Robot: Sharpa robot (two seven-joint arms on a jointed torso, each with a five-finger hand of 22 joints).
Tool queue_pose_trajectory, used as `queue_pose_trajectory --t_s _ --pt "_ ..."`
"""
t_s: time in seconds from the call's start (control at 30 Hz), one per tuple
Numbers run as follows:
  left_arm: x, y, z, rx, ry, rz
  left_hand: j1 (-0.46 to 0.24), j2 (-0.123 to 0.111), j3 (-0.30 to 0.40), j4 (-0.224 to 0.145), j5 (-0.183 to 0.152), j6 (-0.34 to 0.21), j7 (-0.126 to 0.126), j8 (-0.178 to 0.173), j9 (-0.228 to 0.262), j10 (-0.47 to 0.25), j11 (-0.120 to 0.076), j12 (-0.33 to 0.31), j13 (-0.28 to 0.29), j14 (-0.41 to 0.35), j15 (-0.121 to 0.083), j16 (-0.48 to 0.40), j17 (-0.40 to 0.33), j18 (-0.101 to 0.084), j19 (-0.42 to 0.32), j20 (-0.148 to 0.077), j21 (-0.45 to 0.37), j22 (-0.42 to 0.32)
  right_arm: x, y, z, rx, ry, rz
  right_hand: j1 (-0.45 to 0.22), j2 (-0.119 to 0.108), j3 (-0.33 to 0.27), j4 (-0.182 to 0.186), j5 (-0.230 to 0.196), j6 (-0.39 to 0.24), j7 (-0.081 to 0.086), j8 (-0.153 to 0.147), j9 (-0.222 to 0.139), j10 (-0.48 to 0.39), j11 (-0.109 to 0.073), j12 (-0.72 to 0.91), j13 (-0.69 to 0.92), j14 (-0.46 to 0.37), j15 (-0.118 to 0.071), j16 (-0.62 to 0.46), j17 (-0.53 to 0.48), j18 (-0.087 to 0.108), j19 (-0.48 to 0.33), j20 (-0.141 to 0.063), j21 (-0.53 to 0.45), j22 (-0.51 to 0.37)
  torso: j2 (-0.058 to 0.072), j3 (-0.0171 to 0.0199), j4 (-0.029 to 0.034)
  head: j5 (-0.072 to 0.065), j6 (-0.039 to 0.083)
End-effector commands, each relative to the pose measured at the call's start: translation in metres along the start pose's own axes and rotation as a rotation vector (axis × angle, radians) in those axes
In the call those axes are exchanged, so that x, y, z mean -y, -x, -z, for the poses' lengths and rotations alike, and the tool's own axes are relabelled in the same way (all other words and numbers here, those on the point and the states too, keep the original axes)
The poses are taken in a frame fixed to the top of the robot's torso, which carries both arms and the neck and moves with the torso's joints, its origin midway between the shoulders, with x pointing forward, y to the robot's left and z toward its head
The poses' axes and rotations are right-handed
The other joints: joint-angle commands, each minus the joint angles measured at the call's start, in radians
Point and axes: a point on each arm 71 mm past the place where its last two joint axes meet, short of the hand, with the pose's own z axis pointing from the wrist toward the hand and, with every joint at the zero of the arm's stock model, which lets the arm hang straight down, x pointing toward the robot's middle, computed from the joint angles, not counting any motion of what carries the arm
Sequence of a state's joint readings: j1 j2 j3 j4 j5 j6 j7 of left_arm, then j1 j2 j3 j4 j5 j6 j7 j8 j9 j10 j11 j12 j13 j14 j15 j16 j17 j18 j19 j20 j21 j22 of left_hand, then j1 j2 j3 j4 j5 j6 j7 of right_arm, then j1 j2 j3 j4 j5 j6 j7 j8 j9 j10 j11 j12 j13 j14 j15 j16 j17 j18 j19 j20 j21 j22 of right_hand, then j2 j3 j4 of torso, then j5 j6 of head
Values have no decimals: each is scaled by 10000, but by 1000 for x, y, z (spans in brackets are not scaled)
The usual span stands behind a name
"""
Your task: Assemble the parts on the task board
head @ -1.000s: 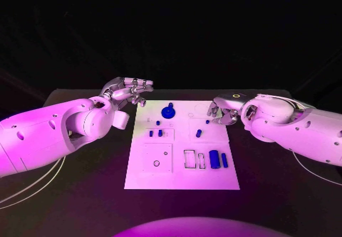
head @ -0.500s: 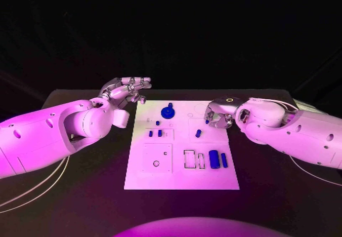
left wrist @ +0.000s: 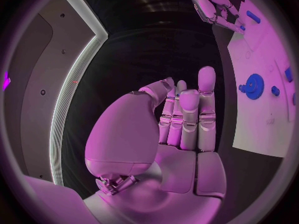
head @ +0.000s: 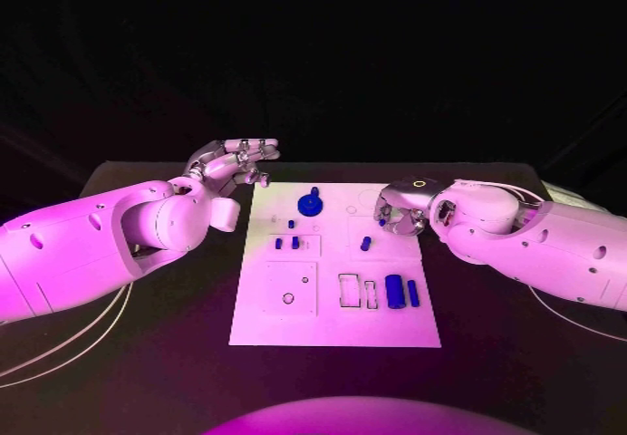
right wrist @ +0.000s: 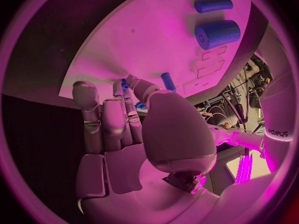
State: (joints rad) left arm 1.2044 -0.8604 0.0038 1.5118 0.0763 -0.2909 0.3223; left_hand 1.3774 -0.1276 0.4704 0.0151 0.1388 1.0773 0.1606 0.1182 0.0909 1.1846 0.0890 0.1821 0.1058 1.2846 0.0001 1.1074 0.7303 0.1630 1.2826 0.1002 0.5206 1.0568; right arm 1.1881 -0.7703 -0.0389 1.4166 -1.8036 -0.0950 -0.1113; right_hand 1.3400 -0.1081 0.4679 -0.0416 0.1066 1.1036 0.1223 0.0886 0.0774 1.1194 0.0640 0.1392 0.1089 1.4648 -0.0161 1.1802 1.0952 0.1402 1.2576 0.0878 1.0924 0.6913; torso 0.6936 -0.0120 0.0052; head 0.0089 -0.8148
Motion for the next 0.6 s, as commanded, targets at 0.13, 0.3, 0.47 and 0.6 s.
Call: queue_pose_trajectory --t_s 0.13,0.3,0.47,0.6 --pt "0 -3 0 -70 -88 144 10 65 -30 -39 56 49 -8 51 -12 -28 -50 41 12 -34 10 -63 -49 155 -58 13 -79 -37 0 -4 -2 -347 31 153 86 250 228 -73 -169 294 -22 18 70 358 -34 10 -108 378 -21 154 145 67 139 -19 144 179 -10 -4 6 -13 -34" --pt "0 -2 0 -62 -45 142 13 63 -37 -49 57 37 -3 51 -15 -43 -47 49 13 -40 11 -71 -64 160 -66 11 -122 -62 0 -5 -3 -428 21 155 246 418 429 -230 -323 621 -59 156 170 784 -97 107 -134 417 -74 301 284 34 244 -52 311 422 -16 -8 -6 -18 -46" --pt "0 -3 -1 -77 -7 147 28 78 -53 -79 63 -14 15 49 -29 -102 -32 78 18 -58 19 -90 -109 163 -77 11 -208 -119 -2 -8 -4 -488 37 172 245 490 556 -351 -524 897 -113 283 282 1192 -169 135 -149 418 -137 374 342 17 289 -106 417 556 -14 -10 11 -38 -73" --pt "-1 -3 -1 -108 43 156 74 148 -66 -129 61 57 -16 130 -13 -67 -60 187 54 -43 3 -67 -105 158 -46 1 -204 -138 -4 -8 -4 -264 63 168 246 471 567 -406 -579 939 -126 302 309 1271 -191 112 -162 417 -155 396 362 11 305 -128 447 597 -26 -4 11 -48 -66"
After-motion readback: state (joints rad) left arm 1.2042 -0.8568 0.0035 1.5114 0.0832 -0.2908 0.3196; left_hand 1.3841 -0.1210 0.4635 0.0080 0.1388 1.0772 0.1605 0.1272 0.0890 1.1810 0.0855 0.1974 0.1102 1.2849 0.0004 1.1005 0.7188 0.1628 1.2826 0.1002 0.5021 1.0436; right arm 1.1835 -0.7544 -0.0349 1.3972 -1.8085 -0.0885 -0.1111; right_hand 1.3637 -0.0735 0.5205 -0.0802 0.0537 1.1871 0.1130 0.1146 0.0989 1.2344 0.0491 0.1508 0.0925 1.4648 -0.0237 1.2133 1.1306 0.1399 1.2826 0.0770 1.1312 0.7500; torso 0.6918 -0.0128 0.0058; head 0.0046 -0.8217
